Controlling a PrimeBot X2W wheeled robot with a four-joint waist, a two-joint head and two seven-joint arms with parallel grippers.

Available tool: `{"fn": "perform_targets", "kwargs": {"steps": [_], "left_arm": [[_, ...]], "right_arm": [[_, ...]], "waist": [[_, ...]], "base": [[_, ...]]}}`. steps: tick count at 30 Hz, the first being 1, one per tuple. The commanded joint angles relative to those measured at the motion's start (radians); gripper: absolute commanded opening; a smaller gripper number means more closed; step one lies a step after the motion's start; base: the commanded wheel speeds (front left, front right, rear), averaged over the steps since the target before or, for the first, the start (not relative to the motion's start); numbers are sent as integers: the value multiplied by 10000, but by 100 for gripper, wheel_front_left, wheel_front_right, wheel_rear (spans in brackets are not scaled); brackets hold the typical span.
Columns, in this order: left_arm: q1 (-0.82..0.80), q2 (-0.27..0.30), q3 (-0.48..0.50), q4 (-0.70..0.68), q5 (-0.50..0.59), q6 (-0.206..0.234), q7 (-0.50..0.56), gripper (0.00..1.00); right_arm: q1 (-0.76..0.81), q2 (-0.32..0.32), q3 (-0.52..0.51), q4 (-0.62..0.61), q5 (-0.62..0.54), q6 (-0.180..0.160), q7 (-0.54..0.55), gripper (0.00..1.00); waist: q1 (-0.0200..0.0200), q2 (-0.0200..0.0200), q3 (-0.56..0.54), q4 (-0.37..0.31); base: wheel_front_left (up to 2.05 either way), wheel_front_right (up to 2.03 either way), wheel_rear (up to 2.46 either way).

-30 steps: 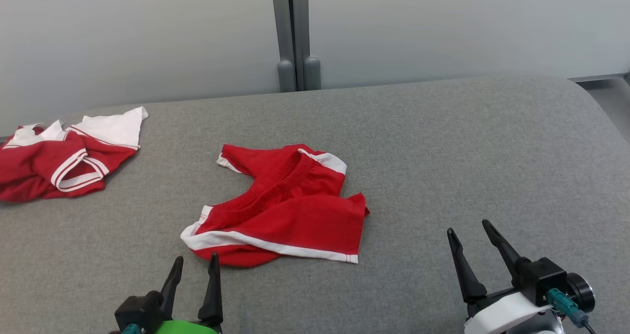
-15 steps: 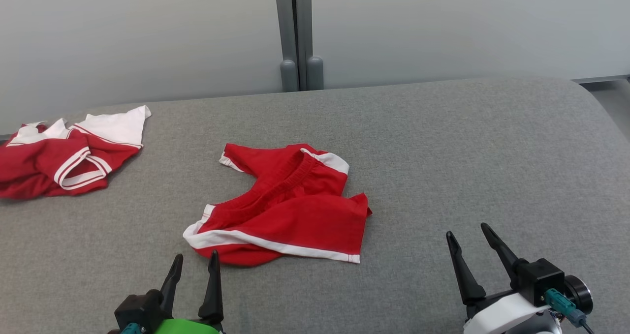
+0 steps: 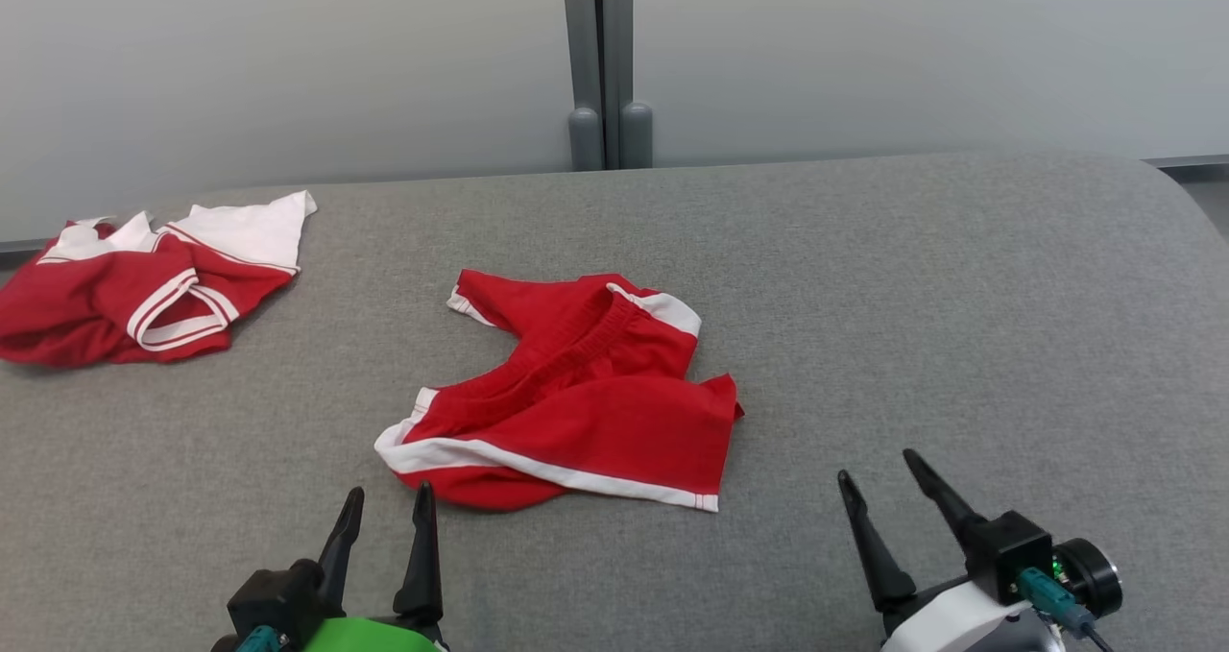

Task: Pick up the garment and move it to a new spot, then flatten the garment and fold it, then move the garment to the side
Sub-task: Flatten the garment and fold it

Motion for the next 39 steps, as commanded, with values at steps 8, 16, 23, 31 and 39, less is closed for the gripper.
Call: {"fn": "perform_targets", "kwargs": {"steps": [8, 16, 23, 31, 39], "left_arm": [[-325, 23, -196, -189, -177, 104, -4, 100], [-571, 21, -254, -296, -290, 173, -2, 100], [-675, 21, -288, -323, -367, 214, -2, 100], [-723, 21, -287, -356, -440, 260, -4, 100], [-643, 23, -204, -381, -418, 277, -2, 100]], "right_arm": [[-1027, -35, 1267, 2157, -667, -14, -3, 100], [-2207, -40, 1661, 3923, -1292, -14, -2, 100], [-2882, -40, 1716, 4734, -1855, -14, -3, 100], [-3141, -41, 1841, 4731, -1825, -14, -2, 22], [-2993, -49, 1583, 3558, -1296, -14, -3, 0]], "waist": [[1, 0, 515, 864], [1, 0, 1130, 1711], [1, 0, 1403, 2104], [1, 0, 1472, 2112], [1, 0, 1343, 1734]], "base": [[0, 0, 0], [0, 0, 0], [0, 0, 0], [0, 0, 0], [0, 0, 0]]}}
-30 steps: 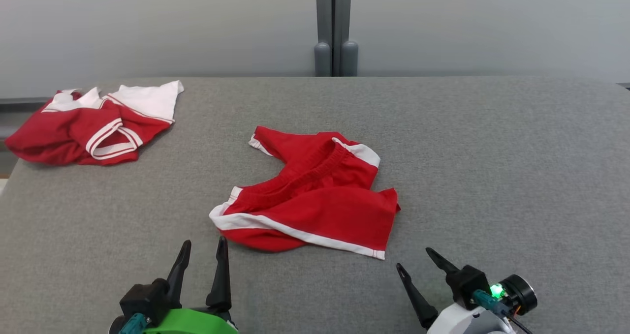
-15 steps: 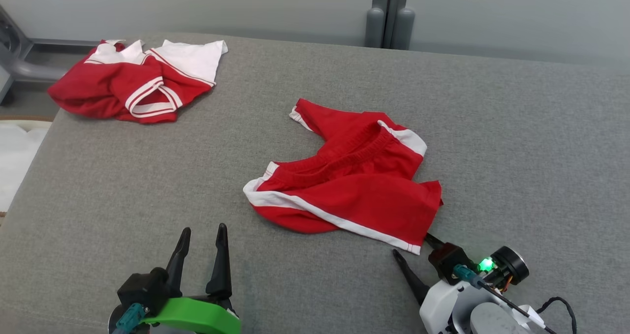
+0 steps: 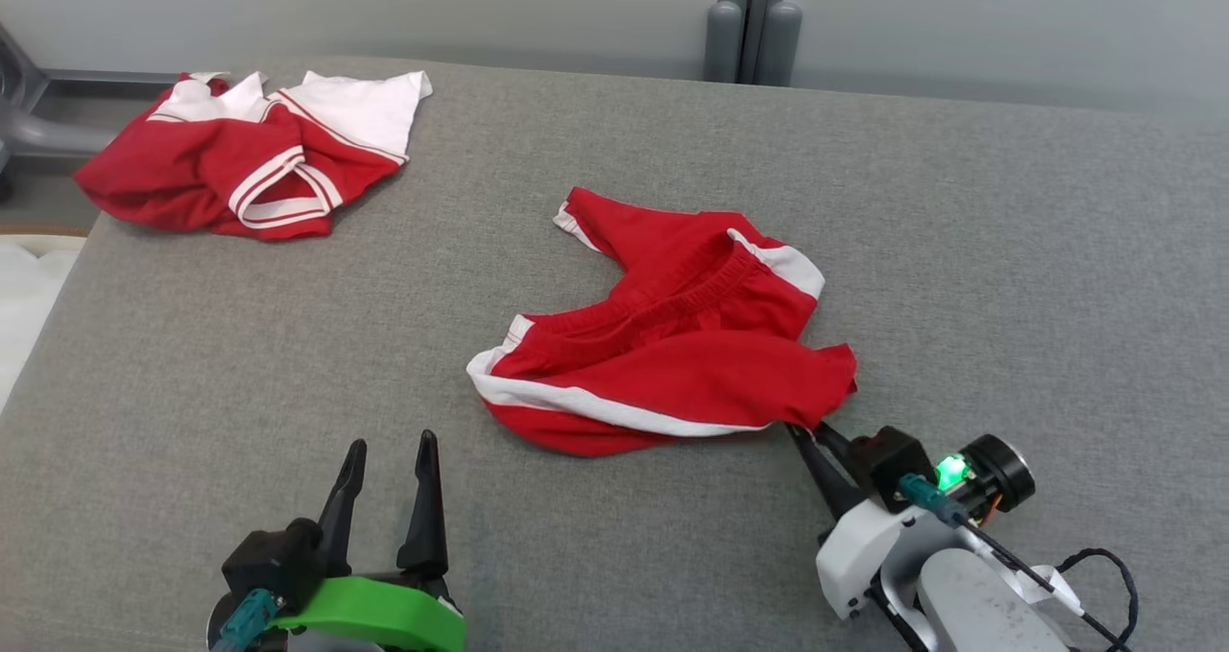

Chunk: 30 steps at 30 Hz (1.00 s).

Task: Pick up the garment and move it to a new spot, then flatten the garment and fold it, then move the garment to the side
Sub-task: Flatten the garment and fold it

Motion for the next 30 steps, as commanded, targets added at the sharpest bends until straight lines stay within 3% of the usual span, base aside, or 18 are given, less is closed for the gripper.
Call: {"fn": "perform_targets", "kwargs": {"steps": [1, 9, 18, 30], "left_arm": [[-57, 23, 64, -9, 14, 29, 1, 100], [216, 23, 184, -13, 119, -32, 3, 100], [331, 23, 119, -21, 162, -96, 3, 100], [27, 23, 22, -17, 204, -196, 5, 100]], "right_arm": [[206, -63, -175, -249, 146, -14, -3, 0], [1007, -59, -1654, -1122, 69, -14, -3, 0], [1321, -61, -2927, -634, -508, -14, -3, 0], [899, -62, -3359, 119, -513, -14, -3, 0]], "waist": [[0, 0, -121, -160], [0, 0, -506, -715], [0, 0, -663, -1184], [0, 0, -384, -1438]], "base": [[0, 0, 0], [0, 0, 0], [0, 0, 0], [0, 0, 0]]}}
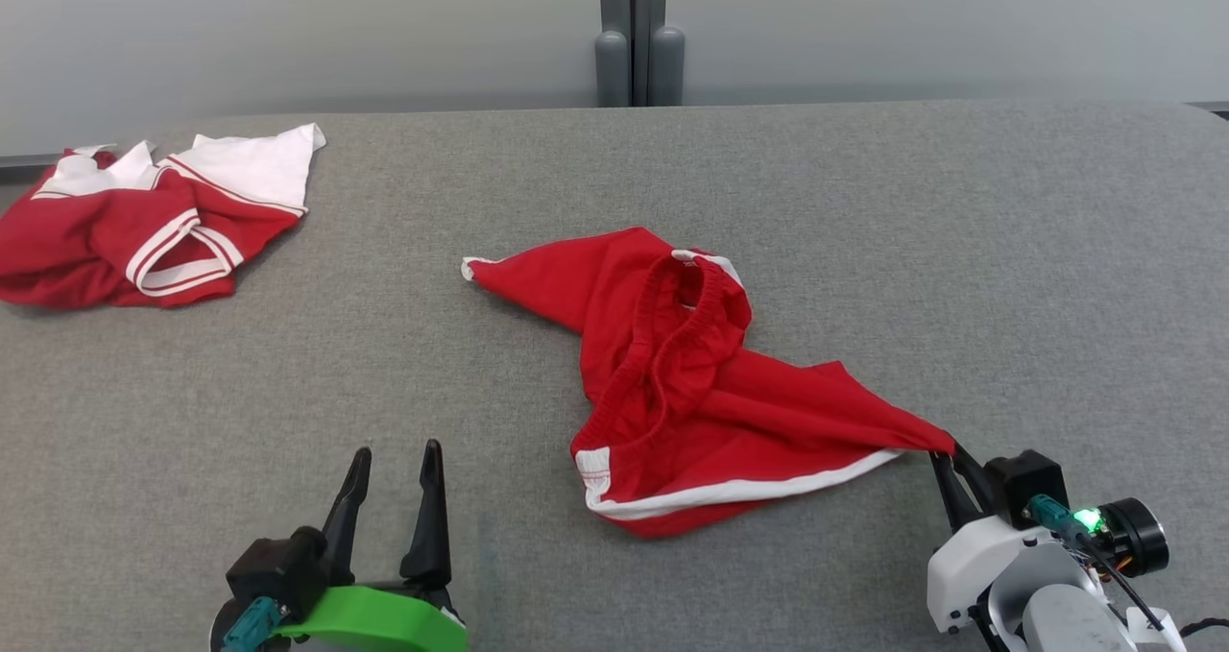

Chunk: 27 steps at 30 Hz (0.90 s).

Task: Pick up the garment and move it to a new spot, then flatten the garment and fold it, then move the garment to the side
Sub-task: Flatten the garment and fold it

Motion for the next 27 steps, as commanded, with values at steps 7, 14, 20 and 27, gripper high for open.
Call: {"fn": "perform_targets", "kwargs": {"steps": [7, 14, 20, 27], "left_arm": [[-201, 23, -60, 52, 58, -64, 9, 100], [-155, 23, -337, -25, 13, -199, 9, 100], [-552, 144, -1302, 226, 662, -339, 9, 100], [-1833, 1320, -4131, 1040, 230, -328, 574, 100]], "right_arm": [[24, -56, -163, 57, 118, -14, -3, 43], [439, -53, -504, -373, -49, -14, -3, 100], [908, -48, -807, -1041, 20, -14, -3, 100], [1331, -47, -837, -1830, 79, -14, -3, 100]], "waist": [[0, -1, -30, -97], [0, -1, -243, -254], [0, -1, -529, -431], [0, -1, -792, -691]], "base": [[0, 0, 0], [0, 0, 0], [0, 0, 0], [0, 0, 0]]}}
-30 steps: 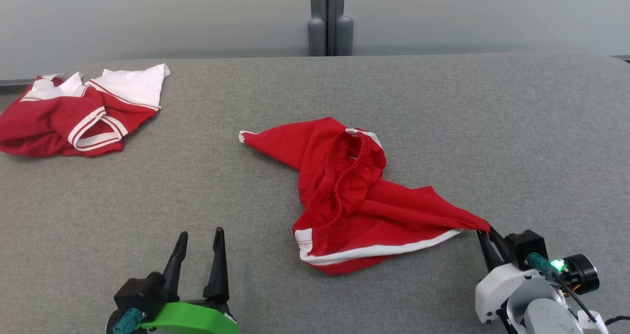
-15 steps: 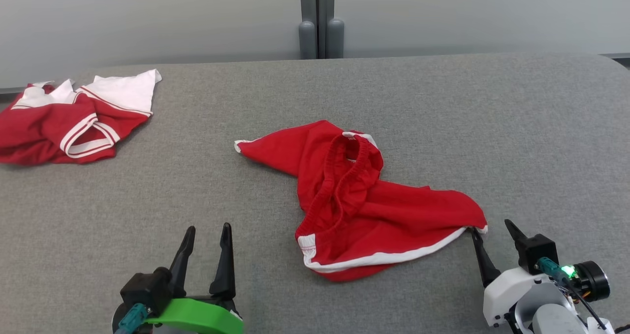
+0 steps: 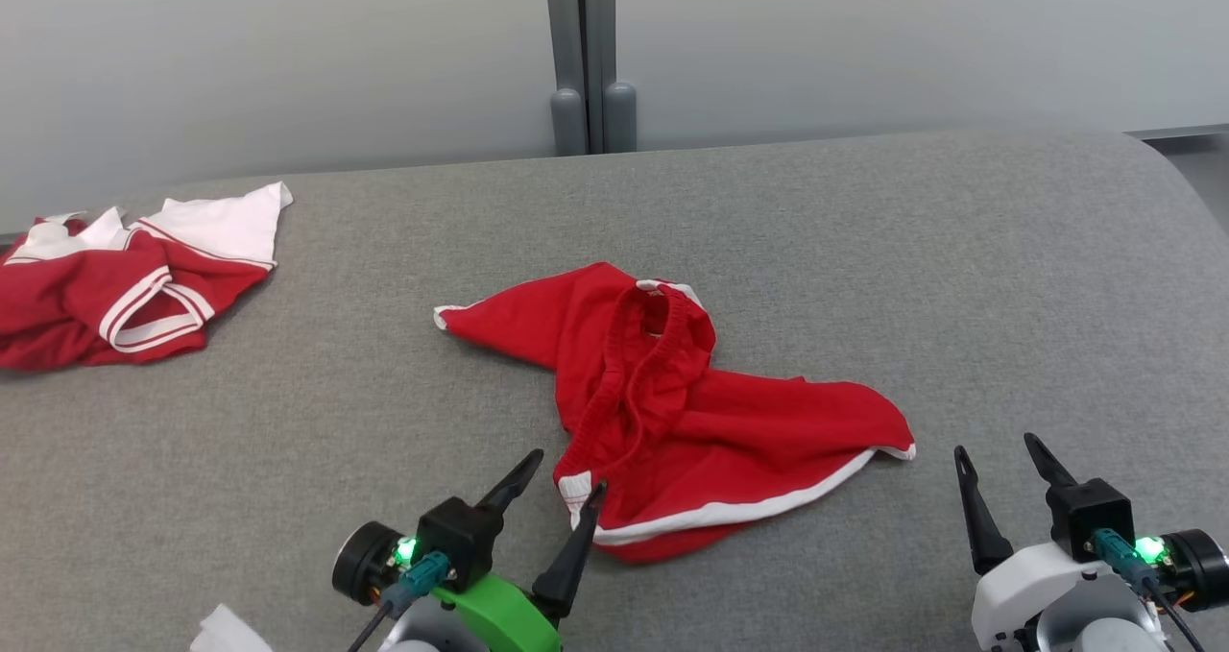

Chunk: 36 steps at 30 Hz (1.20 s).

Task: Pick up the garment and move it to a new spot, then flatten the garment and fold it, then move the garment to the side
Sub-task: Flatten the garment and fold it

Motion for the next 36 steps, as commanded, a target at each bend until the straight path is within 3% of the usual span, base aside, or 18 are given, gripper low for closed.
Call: {"fn": "perform_targets", "kwargs": {"steps": [1, 9, 23, 27, 28, 29, 31, 33, 35, 36], "left_arm": [[-383, 275, -387, 100, -284, -20, 240, 100], [-1964, 1632, -2553, 481, -1514, -23, 1716, 100], [-3973, 2439, -5447, 1035, -2803, -23, 2492, 100], [-4330, 2540, -6110, 1156, -3162, -23, 2622, 45], [-4405, 2563, -6259, 1172, -3249, -23, 2639, 43], [-4461, 2590, -6350, 1174, -3276, -23, 2617, 31], [-4571, 2628, -6523, 1186, -3306, -23, 2502, 18], [-4610, 2607, -6653, 1172, -3239, -23, 2444, 16], [-4600, 2536, -6730, 1165, -3252, -23, 2348, 0], [-4593, 2504, -6745, 1203, -3298, -23, 2182, 0]], "right_arm": [[127, -37, 65, -135, 48, -14, -3, 100], [143, -39, 389, -552, 180, -14, -3, 100], [-39, -37, 682, -777, 284, -14, -3, 100], [-102, -39, 707, -882, 291, -14, -3, 100], [-110, -39, 708, -906, 292, -14, -3, 100], [-115, -39, 706, -926, 292, -14, -3, 100], [-118, -38, 682, -967, 281, -14, -3, 100], [-118, -39, 648, -988, 260, -14, -3, 100], [-117, -39, 614, -1014, 242, -14, -3, 100], [-122, -39, 584, -1019, 245, -14, -3, 100]], "waist": [[0, 0, -76, -116], [0, 0, 31, -247], [0, 0, 445, -475], [0, 0, 530, -544], [0, 0, 547, -561], [0, 0, 561, -572], [0, 0, 585, -588], [0, 0, 598, -592], [0, 0, 604, -590], [0, 0, 604, -587]], "base": [[0, 0, 0], [0, 0, 0], [0, 0, 0], [0, 0, 0], [0, 0, 0], [0, 0, 0], [0, 0, 0], [0, 0, 0], [0, 0, 0], [0, 0, 0]]}}
